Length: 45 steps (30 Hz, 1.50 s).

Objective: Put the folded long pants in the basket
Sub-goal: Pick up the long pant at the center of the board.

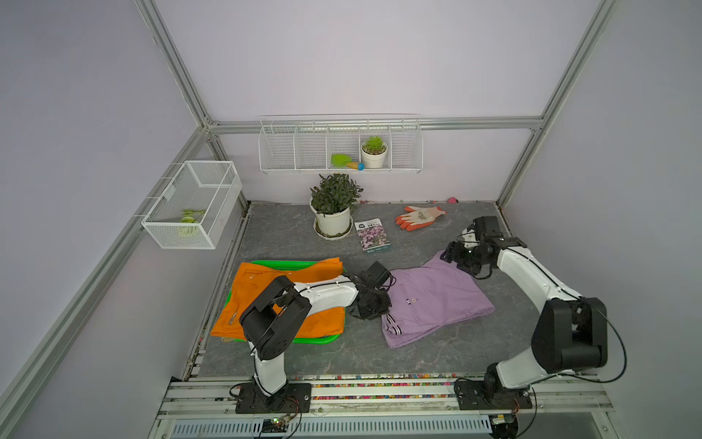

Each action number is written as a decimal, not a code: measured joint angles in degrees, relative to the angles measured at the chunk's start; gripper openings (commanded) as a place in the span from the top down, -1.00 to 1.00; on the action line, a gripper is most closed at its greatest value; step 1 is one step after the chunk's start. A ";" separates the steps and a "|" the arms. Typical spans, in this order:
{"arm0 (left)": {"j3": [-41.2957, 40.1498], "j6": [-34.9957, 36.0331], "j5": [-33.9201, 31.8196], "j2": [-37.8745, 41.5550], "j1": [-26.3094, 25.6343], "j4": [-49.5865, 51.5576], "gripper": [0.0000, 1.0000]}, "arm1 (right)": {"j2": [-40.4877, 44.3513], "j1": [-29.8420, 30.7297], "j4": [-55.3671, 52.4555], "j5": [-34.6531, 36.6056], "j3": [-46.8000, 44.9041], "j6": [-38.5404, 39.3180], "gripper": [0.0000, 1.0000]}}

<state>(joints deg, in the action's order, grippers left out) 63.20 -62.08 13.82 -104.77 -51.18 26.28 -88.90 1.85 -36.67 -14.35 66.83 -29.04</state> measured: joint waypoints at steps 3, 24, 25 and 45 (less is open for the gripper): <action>3.52 1.90 -3.06 -0.70 0.28 4.48 0.83 | -1.88 -3.32 0.00 1.86 0.11 0.42 -0.48; 12.07 9.94 -6.08 -5.84 3.04 14.32 1.00 | -13.14 -8.07 2.56 -5.40 -5.20 1.53 0.10; 12.26 10.19 -6.12 -5.84 3.08 14.58 1.00 | -13.09 -8.11 2.64 -5.73 -5.42 1.66 0.19; 31.67 17.68 -6.47 8.39 4.07 36.06 1.00 | 12.28 -0.74 -4.72 -7.32 -5.95 -1.40 1.00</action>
<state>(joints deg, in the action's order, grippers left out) 94.87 -44.40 7.35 -96.38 -47.11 62.35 -76.62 1.10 -41.39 -21.67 60.88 -30.44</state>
